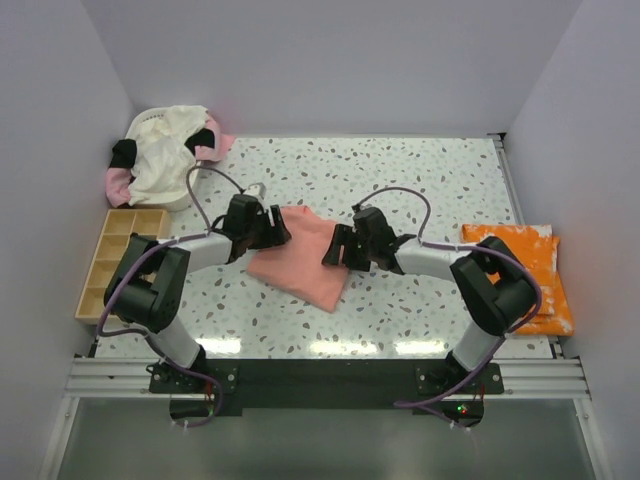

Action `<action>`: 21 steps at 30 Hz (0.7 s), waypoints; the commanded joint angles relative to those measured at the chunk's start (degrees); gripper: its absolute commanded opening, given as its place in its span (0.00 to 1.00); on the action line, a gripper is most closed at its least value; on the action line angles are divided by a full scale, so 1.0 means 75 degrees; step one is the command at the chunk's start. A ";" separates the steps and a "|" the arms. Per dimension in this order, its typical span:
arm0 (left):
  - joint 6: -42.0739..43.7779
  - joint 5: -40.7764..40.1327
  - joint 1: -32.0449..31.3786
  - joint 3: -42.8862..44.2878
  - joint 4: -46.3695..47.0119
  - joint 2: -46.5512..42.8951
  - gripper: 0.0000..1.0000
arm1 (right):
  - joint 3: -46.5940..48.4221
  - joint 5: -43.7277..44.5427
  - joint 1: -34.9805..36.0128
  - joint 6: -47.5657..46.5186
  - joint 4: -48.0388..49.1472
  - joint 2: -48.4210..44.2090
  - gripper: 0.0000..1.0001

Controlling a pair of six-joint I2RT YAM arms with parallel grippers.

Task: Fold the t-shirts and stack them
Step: Put the neatly folded tshirt into the corner of the board with the right arm

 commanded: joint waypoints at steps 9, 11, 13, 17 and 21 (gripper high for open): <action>-0.0542 0.0525 -0.0560 -0.0544 0.0306 0.0339 0.52 | 0.1034 0.0473 0.0159 0.0618 0.0325 0.1572 0.32; -0.0507 0.0373 -0.0560 -0.0521 0.0201 0.0257 0.52 | 0.1350 0.0565 0.0135 0.0560 0.0070 0.1701 0.00; -0.0402 0.0116 -0.0548 -0.0427 -0.0010 0.0105 0.52 | 0.1561 0.1033 0.0112 0.0443 -0.0224 0.1609 0.00; -0.0226 -0.0213 -0.0548 -0.0111 -0.0408 -0.0106 0.65 | 0.1877 0.2251 -0.0180 -0.0200 -0.1276 0.0989 0.00; 0.0008 -0.0553 -0.0560 0.0427 -0.1040 -0.0329 0.79 | 0.2498 0.3248 -0.0953 -0.0846 -0.2169 0.0823 0.00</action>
